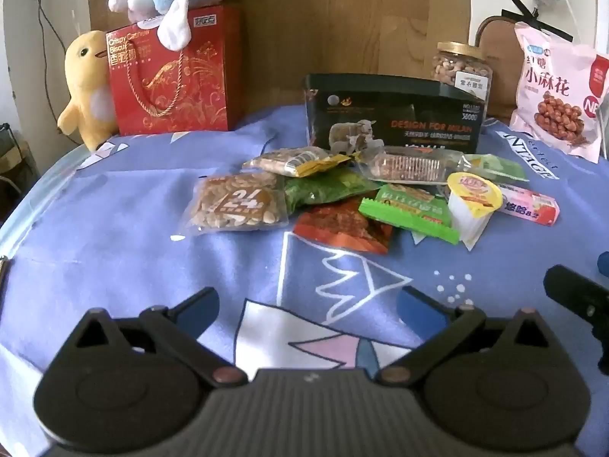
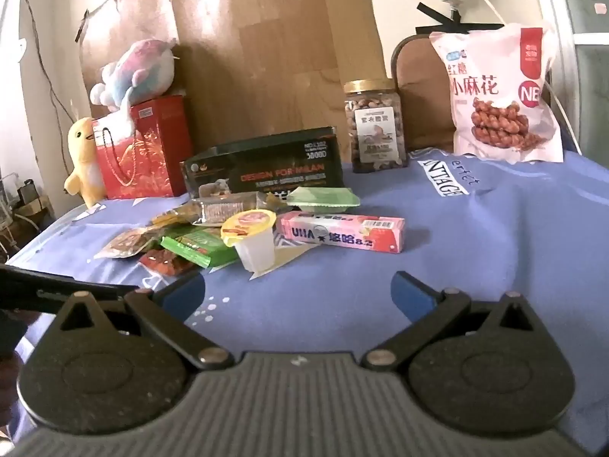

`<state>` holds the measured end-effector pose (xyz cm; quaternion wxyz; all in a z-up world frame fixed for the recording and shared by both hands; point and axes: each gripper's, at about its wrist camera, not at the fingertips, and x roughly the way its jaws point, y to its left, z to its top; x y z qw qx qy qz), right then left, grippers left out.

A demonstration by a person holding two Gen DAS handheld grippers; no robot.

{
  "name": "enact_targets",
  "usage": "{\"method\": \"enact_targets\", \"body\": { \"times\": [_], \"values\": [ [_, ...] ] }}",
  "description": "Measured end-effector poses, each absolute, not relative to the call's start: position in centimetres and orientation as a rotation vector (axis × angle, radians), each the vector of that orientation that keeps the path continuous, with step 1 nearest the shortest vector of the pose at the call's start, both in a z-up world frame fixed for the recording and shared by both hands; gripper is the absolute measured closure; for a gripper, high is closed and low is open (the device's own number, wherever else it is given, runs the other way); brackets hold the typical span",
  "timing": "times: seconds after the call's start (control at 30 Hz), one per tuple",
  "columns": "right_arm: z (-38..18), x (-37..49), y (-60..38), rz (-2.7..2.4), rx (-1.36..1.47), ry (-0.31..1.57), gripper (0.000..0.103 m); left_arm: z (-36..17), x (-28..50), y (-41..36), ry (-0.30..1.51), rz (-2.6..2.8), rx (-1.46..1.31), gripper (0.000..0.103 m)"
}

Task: Organize snacks
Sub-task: 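Reach the right tool to the yellow-lidded jelly cup and grasp it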

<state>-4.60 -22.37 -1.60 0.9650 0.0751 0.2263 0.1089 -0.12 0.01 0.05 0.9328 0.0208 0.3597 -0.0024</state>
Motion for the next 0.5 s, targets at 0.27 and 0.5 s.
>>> {"method": "enact_targets", "body": {
  "times": [0.27,0.5],
  "values": [
    [-1.5,-4.5,-21.6,0.274,0.111,0.468,0.000,-1.3,-1.2,2.3,0.726,-0.067,-0.016,0.016],
    [-1.5,-4.1,-20.6,0.367,0.087,0.515,0.018,-0.7,-2.6,5.7,0.651,-0.097,-0.119,0.020]
  ]
}}
